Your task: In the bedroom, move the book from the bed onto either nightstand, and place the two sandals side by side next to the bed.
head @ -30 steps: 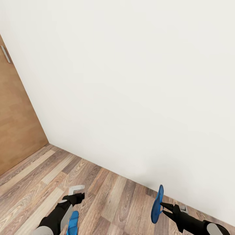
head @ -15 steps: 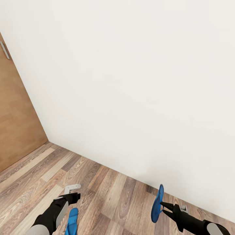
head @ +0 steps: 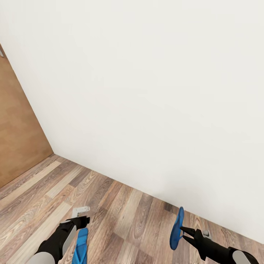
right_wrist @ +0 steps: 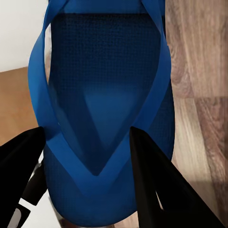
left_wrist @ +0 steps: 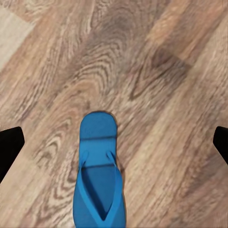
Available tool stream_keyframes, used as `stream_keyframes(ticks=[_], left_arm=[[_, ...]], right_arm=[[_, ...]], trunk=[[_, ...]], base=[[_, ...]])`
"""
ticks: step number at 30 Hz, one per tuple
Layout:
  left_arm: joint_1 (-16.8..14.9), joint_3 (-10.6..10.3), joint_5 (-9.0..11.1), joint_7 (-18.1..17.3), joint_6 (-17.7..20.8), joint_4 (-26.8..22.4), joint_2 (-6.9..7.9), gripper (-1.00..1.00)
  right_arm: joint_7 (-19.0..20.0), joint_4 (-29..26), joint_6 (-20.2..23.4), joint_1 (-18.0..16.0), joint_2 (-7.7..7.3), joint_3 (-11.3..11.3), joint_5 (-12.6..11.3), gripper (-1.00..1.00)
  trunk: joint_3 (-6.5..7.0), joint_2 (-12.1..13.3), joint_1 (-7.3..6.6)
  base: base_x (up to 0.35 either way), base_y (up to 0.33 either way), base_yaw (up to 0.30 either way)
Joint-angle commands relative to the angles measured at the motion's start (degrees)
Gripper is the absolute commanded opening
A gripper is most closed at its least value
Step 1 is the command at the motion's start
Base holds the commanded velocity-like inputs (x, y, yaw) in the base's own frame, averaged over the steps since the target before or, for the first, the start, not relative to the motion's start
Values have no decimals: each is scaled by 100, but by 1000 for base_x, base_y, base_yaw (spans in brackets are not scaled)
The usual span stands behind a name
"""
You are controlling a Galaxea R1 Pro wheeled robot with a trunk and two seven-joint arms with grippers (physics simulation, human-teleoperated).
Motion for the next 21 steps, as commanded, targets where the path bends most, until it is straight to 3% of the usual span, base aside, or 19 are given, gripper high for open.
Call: stream_keyframes(ticks=[1,21], left_arm=[[-2,5,5,15,33,-12,3,100],[1,5,2,2,-1,-19,-15,100]], right_arm=[[26,0,34,-4,-1,-15,10,-100],[26,-3,42,0,-3,-15,10,-100]], trunk=[[-28,-4,1],[-471,-30,53]], base=[[0,0,0],[0,0,0]])
